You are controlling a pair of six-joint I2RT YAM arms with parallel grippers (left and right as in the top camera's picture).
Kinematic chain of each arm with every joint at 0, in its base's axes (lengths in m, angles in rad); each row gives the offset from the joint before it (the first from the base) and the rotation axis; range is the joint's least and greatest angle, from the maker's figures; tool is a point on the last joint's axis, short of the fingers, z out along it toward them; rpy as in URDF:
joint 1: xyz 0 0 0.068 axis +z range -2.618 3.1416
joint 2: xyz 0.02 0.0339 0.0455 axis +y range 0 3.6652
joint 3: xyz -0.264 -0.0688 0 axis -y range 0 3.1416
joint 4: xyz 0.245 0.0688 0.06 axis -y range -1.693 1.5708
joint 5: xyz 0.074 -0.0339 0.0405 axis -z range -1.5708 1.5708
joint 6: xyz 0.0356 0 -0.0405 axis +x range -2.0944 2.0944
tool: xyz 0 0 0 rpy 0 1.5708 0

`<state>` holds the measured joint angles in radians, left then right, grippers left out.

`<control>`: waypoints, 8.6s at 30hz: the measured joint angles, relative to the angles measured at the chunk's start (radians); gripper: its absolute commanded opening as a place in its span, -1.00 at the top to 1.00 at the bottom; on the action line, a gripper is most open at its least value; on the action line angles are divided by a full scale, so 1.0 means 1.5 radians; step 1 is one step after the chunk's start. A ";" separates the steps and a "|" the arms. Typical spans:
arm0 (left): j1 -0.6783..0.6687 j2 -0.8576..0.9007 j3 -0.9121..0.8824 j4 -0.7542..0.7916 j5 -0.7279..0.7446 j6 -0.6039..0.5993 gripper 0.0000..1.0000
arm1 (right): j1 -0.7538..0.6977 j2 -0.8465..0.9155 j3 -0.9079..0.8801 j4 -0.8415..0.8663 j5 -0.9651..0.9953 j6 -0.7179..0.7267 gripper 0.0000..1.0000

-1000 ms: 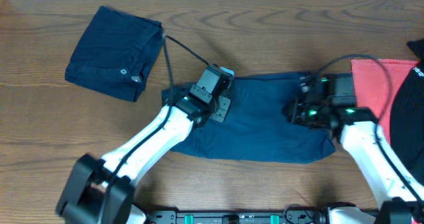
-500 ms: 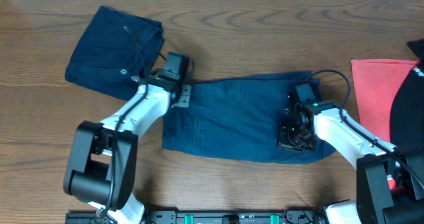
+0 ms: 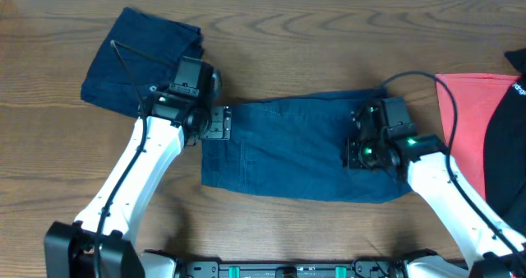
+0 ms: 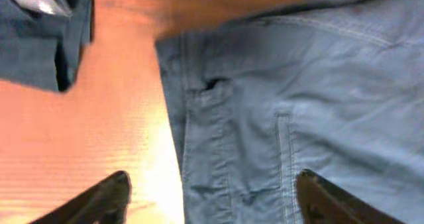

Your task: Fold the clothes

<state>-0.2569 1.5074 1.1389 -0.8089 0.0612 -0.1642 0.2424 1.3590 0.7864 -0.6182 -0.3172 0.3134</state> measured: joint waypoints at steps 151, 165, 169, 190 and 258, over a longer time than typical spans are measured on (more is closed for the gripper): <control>0.191 0.133 -0.164 0.065 0.343 0.086 0.88 | 0.025 0.161 -0.003 0.042 0.032 0.031 0.80; 0.156 0.076 0.274 -0.338 0.108 0.113 0.88 | 0.024 0.099 -0.004 0.026 0.038 0.031 0.75; 0.090 0.078 0.281 -0.335 0.098 0.094 0.88 | 0.024 0.095 -0.004 0.026 0.038 0.031 0.70; -0.228 0.195 0.232 -0.203 0.107 -0.133 0.87 | 0.024 0.095 -0.005 -0.031 0.133 0.059 0.61; -0.385 0.205 0.149 -0.249 0.054 -0.134 0.23 | 0.038 0.202 -0.016 0.313 -0.060 0.020 0.97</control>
<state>-0.8337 1.8156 1.3628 -1.1820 0.1417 -0.3653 0.2989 1.6615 0.7624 -0.1482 -0.4072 0.3435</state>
